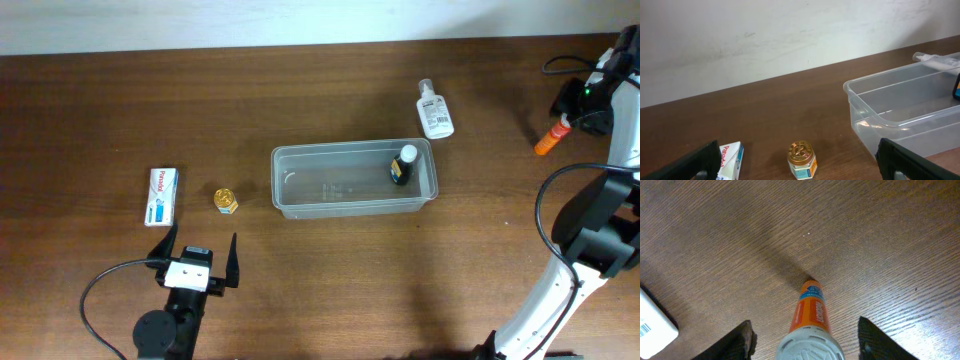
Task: Pack container
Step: 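Lower the right gripper and grasp the orange-and-white tube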
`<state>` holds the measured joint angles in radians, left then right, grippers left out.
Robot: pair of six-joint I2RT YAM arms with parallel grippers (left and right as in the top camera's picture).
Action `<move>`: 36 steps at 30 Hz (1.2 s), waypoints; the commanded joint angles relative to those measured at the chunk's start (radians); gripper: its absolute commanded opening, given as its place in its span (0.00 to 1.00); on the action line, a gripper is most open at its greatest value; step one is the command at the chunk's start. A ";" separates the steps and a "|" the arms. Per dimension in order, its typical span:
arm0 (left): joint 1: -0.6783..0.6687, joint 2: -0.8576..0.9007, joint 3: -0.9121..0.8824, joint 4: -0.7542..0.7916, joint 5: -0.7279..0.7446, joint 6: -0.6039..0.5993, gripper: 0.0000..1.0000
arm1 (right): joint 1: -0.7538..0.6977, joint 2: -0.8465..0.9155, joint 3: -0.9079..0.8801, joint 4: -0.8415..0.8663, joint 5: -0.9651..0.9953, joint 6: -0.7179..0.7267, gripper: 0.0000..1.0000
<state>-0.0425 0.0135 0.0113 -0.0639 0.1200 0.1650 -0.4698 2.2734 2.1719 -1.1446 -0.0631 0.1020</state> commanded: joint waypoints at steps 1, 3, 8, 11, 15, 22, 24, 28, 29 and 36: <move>0.006 -0.008 -0.002 -0.005 0.004 0.013 0.99 | 0.004 0.019 -0.003 0.004 -0.008 0.000 0.55; 0.006 -0.008 -0.002 -0.005 0.004 0.013 0.99 | 0.004 0.021 -0.003 0.004 -0.007 0.000 0.53; 0.006 -0.008 -0.002 -0.005 0.004 0.013 0.99 | 0.004 0.024 -0.003 0.001 -0.004 0.000 0.47; 0.006 -0.008 -0.002 -0.005 0.004 0.013 0.99 | 0.004 0.024 -0.003 0.001 -0.004 0.000 0.46; 0.006 -0.008 -0.002 -0.005 0.004 0.013 0.99 | 0.004 0.024 -0.003 0.001 -0.004 0.000 0.40; 0.006 -0.008 -0.002 -0.005 0.004 0.013 1.00 | 0.004 0.024 -0.003 0.001 -0.004 0.000 0.34; 0.006 -0.008 -0.002 -0.005 0.004 0.013 0.99 | 0.004 0.024 -0.003 0.000 -0.005 0.000 0.33; 0.006 -0.008 -0.002 -0.005 0.004 0.013 0.99 | 0.004 0.024 -0.003 0.000 -0.005 0.000 0.31; 0.006 -0.008 -0.002 -0.005 0.004 0.013 0.99 | 0.004 0.024 -0.003 0.000 -0.005 0.000 0.32; 0.006 -0.008 -0.002 -0.005 0.004 0.013 0.99 | 0.004 0.024 -0.003 -0.003 -0.016 0.001 0.27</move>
<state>-0.0425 0.0135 0.0113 -0.0639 0.1204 0.1650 -0.4698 2.2791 2.1719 -1.1461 -0.0677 0.1013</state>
